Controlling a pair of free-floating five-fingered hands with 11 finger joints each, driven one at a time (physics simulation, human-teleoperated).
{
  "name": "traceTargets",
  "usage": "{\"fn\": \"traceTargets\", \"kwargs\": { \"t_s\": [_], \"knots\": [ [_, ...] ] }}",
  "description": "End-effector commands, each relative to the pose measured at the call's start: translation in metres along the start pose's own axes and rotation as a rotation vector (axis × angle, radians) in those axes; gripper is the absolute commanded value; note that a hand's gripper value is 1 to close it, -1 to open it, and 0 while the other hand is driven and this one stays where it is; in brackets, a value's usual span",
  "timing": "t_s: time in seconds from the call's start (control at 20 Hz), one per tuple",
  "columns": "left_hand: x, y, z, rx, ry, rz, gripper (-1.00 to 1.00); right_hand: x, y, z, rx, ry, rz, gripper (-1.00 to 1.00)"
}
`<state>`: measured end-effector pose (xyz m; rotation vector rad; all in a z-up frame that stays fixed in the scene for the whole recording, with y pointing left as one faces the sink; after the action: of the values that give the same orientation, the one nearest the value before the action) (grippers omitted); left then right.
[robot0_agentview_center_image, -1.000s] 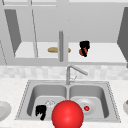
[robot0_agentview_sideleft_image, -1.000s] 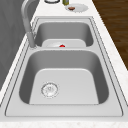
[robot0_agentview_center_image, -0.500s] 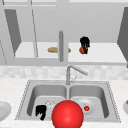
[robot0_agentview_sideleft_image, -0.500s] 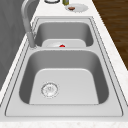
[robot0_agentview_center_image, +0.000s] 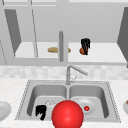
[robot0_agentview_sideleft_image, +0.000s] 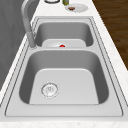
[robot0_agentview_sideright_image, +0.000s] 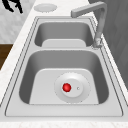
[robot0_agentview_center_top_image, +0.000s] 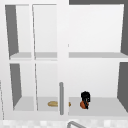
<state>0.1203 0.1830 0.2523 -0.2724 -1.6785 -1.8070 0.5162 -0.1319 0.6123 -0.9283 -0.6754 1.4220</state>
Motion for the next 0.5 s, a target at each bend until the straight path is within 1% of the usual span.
{"fn": "traceTargets", "kwargs": {
  "t_s": [0.0,0.05,0.15,0.3,0.45],
  "knots": [
    [0.0,0.0,0.0,0.0,0.0,0.0,0.0,-0.001,0.008,0.014,-0.041,0.009,-0.009,-1.0],
    [0.0,0.0,0.0,0.0,0.0,0.0,0.0,-0.001,0.004,0.009,-0.053,0.019,-0.023,-1.0],
    [0.0,0.0,0.0,0.0,0.0,0.0,0.0,-0.009,-0.006,0.019,-0.061,0.019,-0.013,-1.0],
    [0.0,0.0,0.0,0.0,0.0,0.0,0.0,-0.013,-0.018,0.023,-0.035,0.015,-0.021,-1.0],
    [0.0,0.0,0.0,0.0,0.0,0.0,0.0,-0.025,-0.032,0.026,-0.014,0.008,-0.014,-1.0]
  ]
}}
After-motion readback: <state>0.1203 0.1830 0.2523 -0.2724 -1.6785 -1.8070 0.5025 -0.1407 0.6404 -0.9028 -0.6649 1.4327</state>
